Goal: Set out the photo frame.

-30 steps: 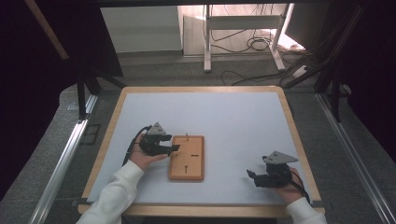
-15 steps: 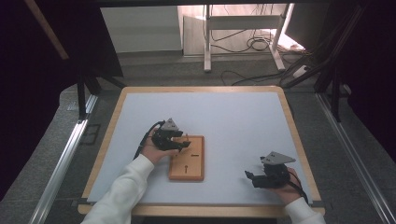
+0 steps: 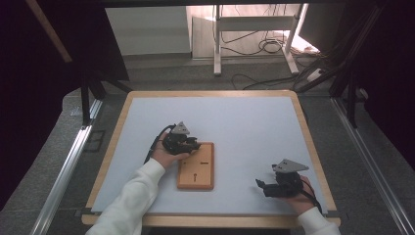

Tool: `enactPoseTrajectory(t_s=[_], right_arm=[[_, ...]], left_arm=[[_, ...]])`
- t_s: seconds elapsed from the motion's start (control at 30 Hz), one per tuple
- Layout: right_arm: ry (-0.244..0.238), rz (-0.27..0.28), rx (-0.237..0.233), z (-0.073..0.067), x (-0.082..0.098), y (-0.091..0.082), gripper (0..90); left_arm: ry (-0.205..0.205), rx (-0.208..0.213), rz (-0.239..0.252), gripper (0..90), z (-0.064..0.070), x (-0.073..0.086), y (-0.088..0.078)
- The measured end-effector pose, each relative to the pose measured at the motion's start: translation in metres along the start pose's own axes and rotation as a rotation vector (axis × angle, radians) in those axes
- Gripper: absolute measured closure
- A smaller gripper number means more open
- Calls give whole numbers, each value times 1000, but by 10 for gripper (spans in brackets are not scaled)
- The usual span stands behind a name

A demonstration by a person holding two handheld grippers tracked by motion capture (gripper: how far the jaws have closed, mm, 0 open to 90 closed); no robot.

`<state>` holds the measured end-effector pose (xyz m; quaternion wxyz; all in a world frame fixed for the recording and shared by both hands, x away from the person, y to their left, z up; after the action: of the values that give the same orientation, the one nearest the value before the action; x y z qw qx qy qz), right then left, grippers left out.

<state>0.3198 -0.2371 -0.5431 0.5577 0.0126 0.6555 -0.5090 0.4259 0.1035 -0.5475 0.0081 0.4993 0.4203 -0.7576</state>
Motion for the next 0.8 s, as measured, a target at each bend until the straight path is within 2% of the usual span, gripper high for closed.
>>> enactPoseTrajectory(t_s=[0.1,0.3,0.67,0.8], right_arm=[[-7,4,-9,-5,-3,2,170],[-59,27,-33,-19,-12,4,170],[-137,53,-76,-46,-29,17,168],[-171,60,-66,-56,-35,20,155]], left_arm=[[4,4,6,736,0,-2,1],[8,21,0,831,0,-3,5],[-28,69,-34,840,-4,-5,4],[-52,73,-51,838,-3,-7,5]])
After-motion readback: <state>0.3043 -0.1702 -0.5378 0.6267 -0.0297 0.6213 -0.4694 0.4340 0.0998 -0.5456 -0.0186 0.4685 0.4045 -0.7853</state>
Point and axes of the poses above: each handheld gripper's, and its own axes: y roughly forward along the jaws, x roughly out of its underside, z roughly to its right, the point moved 4 cm from there along y, roughly forward along the jaws, and after that the axes turned 6 degrees about -y, right-handed, at the moved point
